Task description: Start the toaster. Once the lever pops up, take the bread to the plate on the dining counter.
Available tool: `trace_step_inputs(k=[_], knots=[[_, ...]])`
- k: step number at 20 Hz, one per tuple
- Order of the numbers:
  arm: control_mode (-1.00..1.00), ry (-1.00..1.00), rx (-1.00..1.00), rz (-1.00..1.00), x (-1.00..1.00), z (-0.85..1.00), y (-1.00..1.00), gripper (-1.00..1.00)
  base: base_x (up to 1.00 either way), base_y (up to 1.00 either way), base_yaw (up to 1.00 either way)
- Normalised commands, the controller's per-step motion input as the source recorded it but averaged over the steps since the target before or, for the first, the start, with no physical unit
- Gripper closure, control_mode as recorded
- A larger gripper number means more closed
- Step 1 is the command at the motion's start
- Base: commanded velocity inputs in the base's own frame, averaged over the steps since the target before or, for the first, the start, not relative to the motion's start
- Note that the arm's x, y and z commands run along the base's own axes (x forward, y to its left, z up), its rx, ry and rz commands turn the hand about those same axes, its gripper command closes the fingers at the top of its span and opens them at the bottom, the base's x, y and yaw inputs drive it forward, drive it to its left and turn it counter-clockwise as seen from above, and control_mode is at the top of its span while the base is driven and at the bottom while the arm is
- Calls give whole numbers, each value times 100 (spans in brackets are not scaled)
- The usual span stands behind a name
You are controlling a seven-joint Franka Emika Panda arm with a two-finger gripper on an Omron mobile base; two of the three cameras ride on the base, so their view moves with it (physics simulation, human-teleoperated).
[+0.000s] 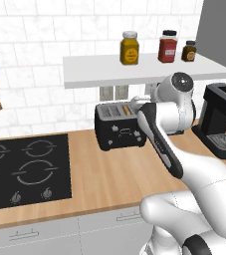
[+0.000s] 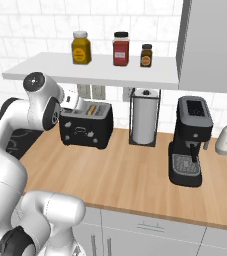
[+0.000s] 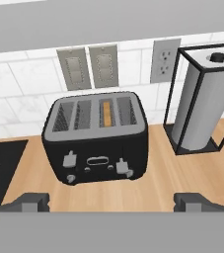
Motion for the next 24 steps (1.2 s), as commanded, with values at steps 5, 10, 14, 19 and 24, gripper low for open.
trace_step_inputs(k=[5, 10, 14, 19, 24], knots=[[-100, 0, 0, 0, 0, 0, 0, -100, 0, 0, 0], [-100, 0, 0, 0, 0, 0, 0, -100, 0, 0, 0], [-100, 0, 0, 0, 0, -1, 6, -100, 0, 0, 0], [-100, 0, 0, 0, 0, -1, 3, -100, 0, 0, 0], [-100, 0, 0, 0, 0, -2, 0, -100, 0, 0, 0]])
